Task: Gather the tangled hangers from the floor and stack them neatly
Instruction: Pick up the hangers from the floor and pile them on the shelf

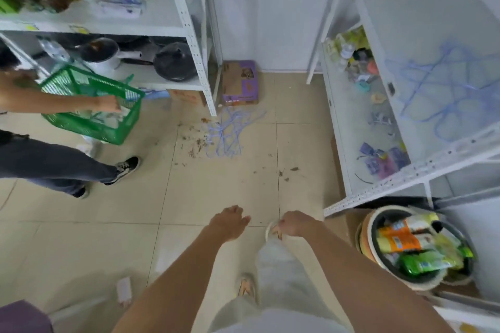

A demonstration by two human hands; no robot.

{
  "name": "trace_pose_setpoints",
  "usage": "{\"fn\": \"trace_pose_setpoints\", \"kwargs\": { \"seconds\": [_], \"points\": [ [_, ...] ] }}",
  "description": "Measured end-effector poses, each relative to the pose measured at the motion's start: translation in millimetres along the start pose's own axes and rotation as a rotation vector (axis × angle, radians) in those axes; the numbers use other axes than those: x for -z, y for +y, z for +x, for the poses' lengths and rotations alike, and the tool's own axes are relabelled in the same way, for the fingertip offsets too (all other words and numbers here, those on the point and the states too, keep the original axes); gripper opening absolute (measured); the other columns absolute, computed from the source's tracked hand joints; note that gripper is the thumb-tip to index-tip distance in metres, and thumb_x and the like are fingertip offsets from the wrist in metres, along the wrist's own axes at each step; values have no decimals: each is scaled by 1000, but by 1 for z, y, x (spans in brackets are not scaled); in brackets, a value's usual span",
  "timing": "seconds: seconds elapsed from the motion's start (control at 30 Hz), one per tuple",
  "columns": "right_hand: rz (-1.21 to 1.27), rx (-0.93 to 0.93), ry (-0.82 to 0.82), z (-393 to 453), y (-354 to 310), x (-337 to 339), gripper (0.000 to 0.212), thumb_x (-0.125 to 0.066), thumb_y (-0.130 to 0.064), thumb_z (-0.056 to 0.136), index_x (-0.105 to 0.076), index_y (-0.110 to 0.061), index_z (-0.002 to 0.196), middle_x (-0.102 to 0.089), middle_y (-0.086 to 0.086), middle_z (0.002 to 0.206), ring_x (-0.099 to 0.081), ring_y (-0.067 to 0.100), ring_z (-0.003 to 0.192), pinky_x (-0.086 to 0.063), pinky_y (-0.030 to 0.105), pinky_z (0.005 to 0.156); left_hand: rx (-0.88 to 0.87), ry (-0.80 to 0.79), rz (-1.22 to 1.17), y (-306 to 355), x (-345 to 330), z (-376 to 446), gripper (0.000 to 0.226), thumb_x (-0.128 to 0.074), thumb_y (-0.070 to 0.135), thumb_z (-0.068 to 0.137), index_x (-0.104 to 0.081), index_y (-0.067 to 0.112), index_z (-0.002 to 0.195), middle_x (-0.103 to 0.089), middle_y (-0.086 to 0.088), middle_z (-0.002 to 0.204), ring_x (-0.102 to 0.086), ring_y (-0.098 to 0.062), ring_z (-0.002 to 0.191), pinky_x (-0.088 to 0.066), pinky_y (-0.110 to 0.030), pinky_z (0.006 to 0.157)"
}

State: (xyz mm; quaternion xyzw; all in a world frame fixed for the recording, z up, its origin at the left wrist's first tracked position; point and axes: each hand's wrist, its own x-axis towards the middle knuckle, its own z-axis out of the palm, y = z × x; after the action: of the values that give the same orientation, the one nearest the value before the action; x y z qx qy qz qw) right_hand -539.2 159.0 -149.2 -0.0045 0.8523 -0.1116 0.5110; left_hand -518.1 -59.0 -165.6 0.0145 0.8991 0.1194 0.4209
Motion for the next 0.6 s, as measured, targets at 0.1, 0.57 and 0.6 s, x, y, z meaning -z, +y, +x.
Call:
{"fn": "trace_pose_setpoints", "kwargs": {
  "seconds": [0.1,0.57,0.6],
  "points": [
    [-1,7,62,35,-14,58,43,-37,-27,104,-62,-2,128,-63,18,133,-61,34,122,-50,42,104,40,50,-42,-2,35,32,61,-28,47,109,-32,10,157,-31,-10,167,-31,-28,151,-31,-48,120],
    [-65,62,-13,201,-63,242,43,-30,-25,109,-56,-1,135,-56,20,145,-52,32,136,-36,43,113,136,77,-322,-16,172,195,53,-33,42,108,-42,15,152,-47,-11,156,-46,-30,140,-38,-45,112],
    [-51,52,-2,215,-63,248,43,-31,-26,110,-55,-2,136,-56,19,145,-54,30,135,-37,41,113,132,66,-348,-20,177,209,51,-34,42,108,-45,15,150,-50,-12,153,-49,-31,138,-40,-44,110]
  ]
}}
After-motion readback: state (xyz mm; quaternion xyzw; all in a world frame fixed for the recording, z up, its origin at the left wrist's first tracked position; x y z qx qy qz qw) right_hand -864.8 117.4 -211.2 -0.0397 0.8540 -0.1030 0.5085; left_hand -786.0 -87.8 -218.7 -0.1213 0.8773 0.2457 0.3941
